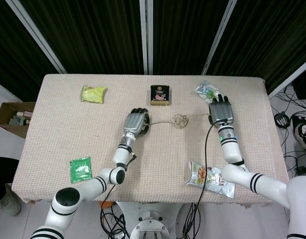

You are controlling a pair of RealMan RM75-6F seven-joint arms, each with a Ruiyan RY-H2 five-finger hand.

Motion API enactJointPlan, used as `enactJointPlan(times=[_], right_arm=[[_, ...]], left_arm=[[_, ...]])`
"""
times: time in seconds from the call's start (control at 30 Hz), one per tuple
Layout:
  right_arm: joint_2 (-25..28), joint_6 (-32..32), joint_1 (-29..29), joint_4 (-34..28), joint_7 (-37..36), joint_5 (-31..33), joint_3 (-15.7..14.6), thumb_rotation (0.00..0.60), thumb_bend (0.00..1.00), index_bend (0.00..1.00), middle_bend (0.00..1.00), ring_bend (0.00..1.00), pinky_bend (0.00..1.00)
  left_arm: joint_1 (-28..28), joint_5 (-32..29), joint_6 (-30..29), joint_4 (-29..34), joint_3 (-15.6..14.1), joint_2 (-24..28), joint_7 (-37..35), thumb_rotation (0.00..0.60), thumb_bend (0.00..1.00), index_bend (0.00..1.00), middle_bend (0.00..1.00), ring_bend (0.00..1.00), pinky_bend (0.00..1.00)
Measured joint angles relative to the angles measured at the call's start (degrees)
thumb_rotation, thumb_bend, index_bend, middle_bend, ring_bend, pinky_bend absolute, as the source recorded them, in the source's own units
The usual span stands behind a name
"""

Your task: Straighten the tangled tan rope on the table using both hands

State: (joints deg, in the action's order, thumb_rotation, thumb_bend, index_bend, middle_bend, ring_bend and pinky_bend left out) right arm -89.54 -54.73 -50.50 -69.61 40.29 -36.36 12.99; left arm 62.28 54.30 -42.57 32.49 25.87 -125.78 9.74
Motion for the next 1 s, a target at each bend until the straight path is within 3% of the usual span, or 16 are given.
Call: enactJointPlan(times=[0.37, 0.57, 0.7, 0.93, 1.0], right_arm=[[0.26, -0.04, 0.47, -0.1, -0.71, -0.37, 0.15, 0.6, 0.47, 0.63, 0.29, 0.08, 0.18], [3.06, -0.67, 2.16, -2.58, -2.57, -1.6, -0.07, 0.6, 0.47, 0.63, 0.29, 0.08, 0.18], [6.89, -1.37, 4.67, -5.68, -5.49, -3.36, -0.54, 0.6, 0.47, 0.63, 0.3, 0.09, 0.18], [13.96, -2.67, 10.36, -10.65, -12.09, -8.77, -2.62, 0.6, 0.47, 0.63, 0.3, 0.09, 0.18], [15.02, -3.27, 12.06, -11.13, -14.06, -10.17, -3.33, 0.6, 0.48, 0.63, 0.3, 0.09, 0.18]], left_arm=[[-0.07, 0.71, 0.01, -1.59, 0.57, -0.38, -2.54, 0.6, 0.48, 0.6, 0.23, 0.11, 0.13], [-3.75, 4.04, -4.1, 4.03, -0.83, 3.5, -6.8, 0.6, 0.51, 0.61, 0.24, 0.11, 0.13], [-8.45, 5.97, -6.71, 12.04, -2.56, 9.45, -8.91, 0.6, 0.51, 0.61, 0.24, 0.11, 0.13], [-20.72, 6.93, -10.58, 29.84, -6.51, 26.59, -11.45, 0.6, 0.52, 0.61, 0.24, 0.11, 0.13], [-24.01, 6.86, -11.6, 32.2, -7.8, 30.39, -11.79, 0.6, 0.52, 0.61, 0.24, 0.11, 0.13]])
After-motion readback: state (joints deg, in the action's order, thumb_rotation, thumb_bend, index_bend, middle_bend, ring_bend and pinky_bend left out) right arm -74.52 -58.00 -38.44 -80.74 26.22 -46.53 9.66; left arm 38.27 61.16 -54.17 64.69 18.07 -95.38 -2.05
